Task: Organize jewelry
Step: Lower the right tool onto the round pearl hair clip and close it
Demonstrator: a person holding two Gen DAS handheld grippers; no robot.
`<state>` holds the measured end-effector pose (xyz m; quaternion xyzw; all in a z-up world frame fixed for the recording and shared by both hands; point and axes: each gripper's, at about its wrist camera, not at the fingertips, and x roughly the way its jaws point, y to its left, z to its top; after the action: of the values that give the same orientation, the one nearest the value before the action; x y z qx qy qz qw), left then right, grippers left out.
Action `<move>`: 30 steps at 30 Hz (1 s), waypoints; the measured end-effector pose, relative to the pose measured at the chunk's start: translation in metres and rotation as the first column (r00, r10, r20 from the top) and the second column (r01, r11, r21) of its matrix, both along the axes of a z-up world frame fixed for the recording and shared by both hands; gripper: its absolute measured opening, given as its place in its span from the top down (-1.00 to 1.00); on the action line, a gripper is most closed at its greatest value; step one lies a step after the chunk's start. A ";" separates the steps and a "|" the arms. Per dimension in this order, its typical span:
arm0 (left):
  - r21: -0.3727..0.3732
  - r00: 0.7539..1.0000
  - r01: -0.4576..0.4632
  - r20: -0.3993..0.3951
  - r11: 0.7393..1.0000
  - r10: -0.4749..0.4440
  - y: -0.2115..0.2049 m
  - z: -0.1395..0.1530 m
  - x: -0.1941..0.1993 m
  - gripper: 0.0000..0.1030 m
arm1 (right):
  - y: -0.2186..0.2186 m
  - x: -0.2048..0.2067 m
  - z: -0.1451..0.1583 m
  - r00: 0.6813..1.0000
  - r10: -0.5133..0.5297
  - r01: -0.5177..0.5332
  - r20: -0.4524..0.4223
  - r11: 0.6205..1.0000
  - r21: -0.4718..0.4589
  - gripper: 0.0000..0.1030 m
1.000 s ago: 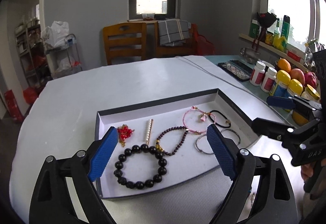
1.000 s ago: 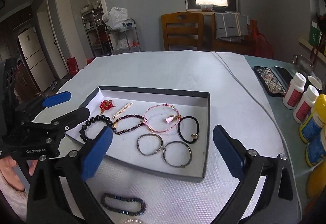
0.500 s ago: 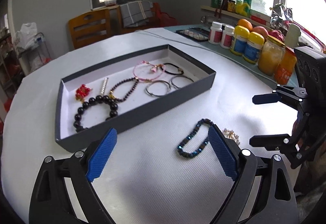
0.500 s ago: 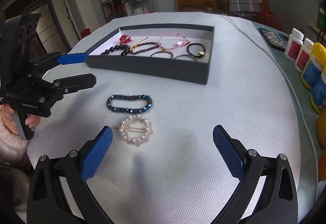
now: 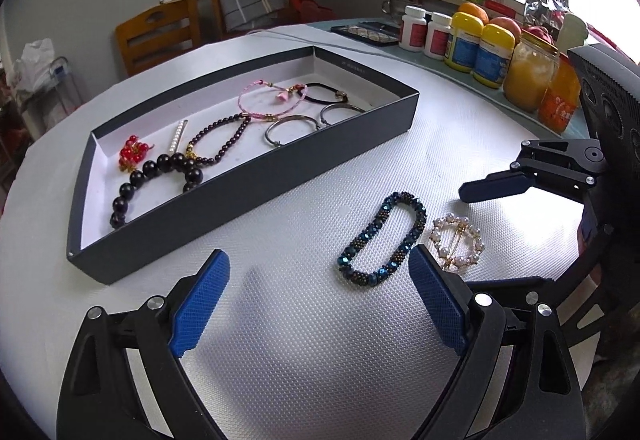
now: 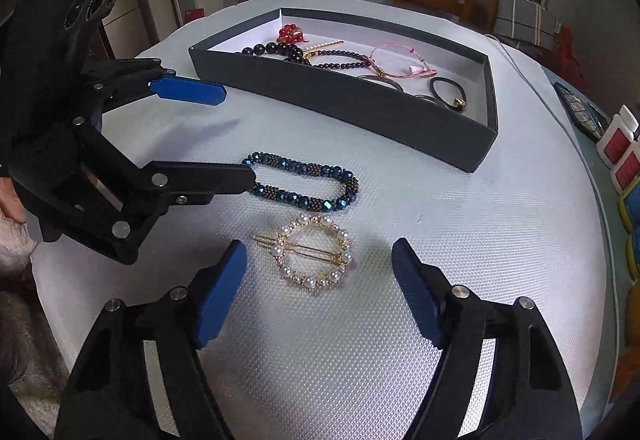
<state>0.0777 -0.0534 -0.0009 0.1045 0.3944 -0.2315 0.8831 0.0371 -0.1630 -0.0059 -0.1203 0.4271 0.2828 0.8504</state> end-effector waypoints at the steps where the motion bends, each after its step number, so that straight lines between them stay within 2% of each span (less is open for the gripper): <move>1: -0.004 1.000 -0.004 -0.005 1.000 0.004 0.001 0.000 0.001 -0.80 | 0.000 0.001 0.000 1.000 0.003 -0.003 0.001 1.000 0.000 -0.39; 2: -0.005 1.000 -0.011 -0.010 1.000 0.011 0.002 -0.001 0.002 -0.80 | 0.000 0.001 0.001 1.000 0.005 -0.005 0.001 1.000 0.003 -0.37; 3: -0.008 1.000 -0.013 -0.015 1.000 0.013 0.002 -0.001 0.003 -0.80 | 0.000 0.001 0.001 1.000 0.006 -0.006 0.003 1.000 0.004 -0.25; 4: -0.008 1.000 -0.013 -0.019 1.000 0.013 0.003 -0.002 0.003 -0.80 | -0.001 0.001 0.002 1.000 0.006 -0.006 0.006 1.000 0.007 -0.05; 6: 0.000 1.000 -0.013 -0.019 1.000 0.013 0.002 -0.002 0.003 -0.80 | -0.002 0.002 0.003 1.000 -0.003 0.003 0.011 1.000 0.012 0.21; 13: 0.040 1.000 0.027 -0.010 0.999 -0.026 -0.011 -0.004 -0.001 -0.80 | -0.011 0.001 0.005 0.999 -0.039 0.039 0.013 0.999 0.018 0.21; 18: 0.064 0.997 0.078 -0.007 0.995 -0.078 -0.027 -0.005 -0.001 -0.77 | -0.036 -0.001 0.012 0.994 -0.105 0.104 0.036 0.994 0.021 0.21; 22: 0.076 0.993 0.113 -0.041 0.991 -0.110 -0.041 -0.011 0.006 -0.62 | -0.056 -0.003 0.017 0.987 -0.154 0.153 0.048 0.988 0.029 0.21; 26: 0.054 0.988 0.142 -0.064 0.988 -0.139 -0.045 -0.013 0.010 -0.58 | -0.066 -0.006 0.020 0.984 -0.170 0.168 0.054 0.985 0.050 0.21; 30: 0.050 0.991 0.124 -0.054 0.991 -0.122 -0.042 -0.011 0.009 -0.56 | -0.067 -0.009 0.023 0.985 -0.161 0.158 0.059 0.985 0.066 0.21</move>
<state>0.0864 -0.0954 -0.0120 0.1463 0.4157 -0.2775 0.8537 0.0281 -0.2297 0.0168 -0.0685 0.3991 0.2227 0.8868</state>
